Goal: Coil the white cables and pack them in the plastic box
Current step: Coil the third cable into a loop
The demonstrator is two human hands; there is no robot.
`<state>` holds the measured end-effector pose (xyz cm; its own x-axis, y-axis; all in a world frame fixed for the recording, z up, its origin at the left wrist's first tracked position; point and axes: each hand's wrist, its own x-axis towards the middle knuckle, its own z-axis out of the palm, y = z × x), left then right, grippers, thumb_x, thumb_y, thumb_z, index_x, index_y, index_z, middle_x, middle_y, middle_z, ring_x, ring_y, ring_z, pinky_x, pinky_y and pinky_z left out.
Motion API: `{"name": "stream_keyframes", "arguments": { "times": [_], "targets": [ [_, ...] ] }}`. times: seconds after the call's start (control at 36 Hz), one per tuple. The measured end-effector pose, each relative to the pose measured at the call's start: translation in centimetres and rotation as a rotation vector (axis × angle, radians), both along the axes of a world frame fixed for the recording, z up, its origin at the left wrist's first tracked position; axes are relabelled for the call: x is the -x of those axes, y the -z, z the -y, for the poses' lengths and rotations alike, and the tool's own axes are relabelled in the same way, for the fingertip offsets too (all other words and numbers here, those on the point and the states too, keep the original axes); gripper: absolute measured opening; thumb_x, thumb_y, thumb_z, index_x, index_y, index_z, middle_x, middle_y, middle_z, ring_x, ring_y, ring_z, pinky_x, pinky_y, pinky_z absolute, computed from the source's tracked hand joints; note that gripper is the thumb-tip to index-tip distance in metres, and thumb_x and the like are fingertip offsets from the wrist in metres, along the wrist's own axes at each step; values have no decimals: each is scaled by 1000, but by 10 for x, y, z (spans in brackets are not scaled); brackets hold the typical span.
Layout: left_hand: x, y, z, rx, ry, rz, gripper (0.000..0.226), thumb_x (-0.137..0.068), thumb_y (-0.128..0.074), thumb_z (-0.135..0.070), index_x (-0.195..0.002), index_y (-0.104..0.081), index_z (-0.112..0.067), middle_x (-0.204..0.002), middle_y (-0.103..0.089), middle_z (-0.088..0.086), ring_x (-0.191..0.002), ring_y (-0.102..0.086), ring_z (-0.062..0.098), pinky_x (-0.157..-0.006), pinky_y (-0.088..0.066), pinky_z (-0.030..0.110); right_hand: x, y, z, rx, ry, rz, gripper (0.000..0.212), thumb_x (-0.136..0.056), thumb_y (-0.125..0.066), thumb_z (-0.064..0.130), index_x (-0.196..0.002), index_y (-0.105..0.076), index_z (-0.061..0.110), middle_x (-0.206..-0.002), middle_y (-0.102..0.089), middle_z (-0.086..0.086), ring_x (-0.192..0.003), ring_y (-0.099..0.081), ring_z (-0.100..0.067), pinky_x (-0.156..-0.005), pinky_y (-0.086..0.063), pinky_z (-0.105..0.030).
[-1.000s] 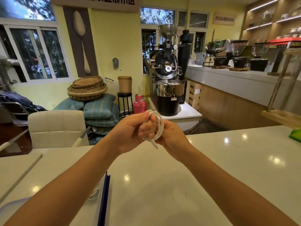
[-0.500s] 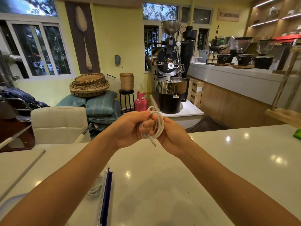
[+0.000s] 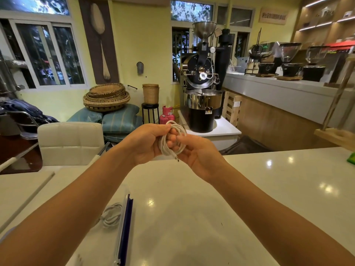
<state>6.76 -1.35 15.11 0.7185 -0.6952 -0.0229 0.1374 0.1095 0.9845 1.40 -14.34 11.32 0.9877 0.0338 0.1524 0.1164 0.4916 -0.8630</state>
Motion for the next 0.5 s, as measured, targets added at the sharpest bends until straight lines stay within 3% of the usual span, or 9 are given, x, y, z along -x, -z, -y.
{"name": "stream_keyframes", "arguments": {
  "times": [0.14,0.28,0.36,0.5],
  "targets": [
    [0,3,0,-65,-93,24,35,-96,-33,-15,-73,-56,-5,-51,-55,1,-40,-52,6,-45,-53,19,-3,2,-4,167,122,5,13,-85,-54,1,-91,-64,8,-87,-66,-9,-78,-65,-18,-71,-57,-23],
    [2,5,4,-161,-160,100,33,-96,-34,-16,-72,-55,-6,-62,-52,4,-53,-48,11,-64,-49,27,-7,6,-8,248,209,7,14,-83,-56,1,-87,-64,11,-86,-66,-7,-79,-66,-18,-67,-57,-20],
    [4,6,7,-223,-229,170,35,-95,-35,-15,-67,-54,-6,-65,-53,6,-59,-49,14,-70,-49,29,-7,8,-8,277,247,-6,17,-83,-57,0,-96,-63,7,-92,-66,-8,-84,-66,-20,-70,-56,-22],
    [4,6,8,-333,-271,368,39,-96,-35,-21,-63,-53,-11,-65,-53,5,-63,-49,16,-79,-46,34,-6,7,-8,246,237,-20,18,-84,-54,-3,-88,-61,13,-93,-65,-8,-88,-64,-23,-76,-54,-27]
  ]
}}
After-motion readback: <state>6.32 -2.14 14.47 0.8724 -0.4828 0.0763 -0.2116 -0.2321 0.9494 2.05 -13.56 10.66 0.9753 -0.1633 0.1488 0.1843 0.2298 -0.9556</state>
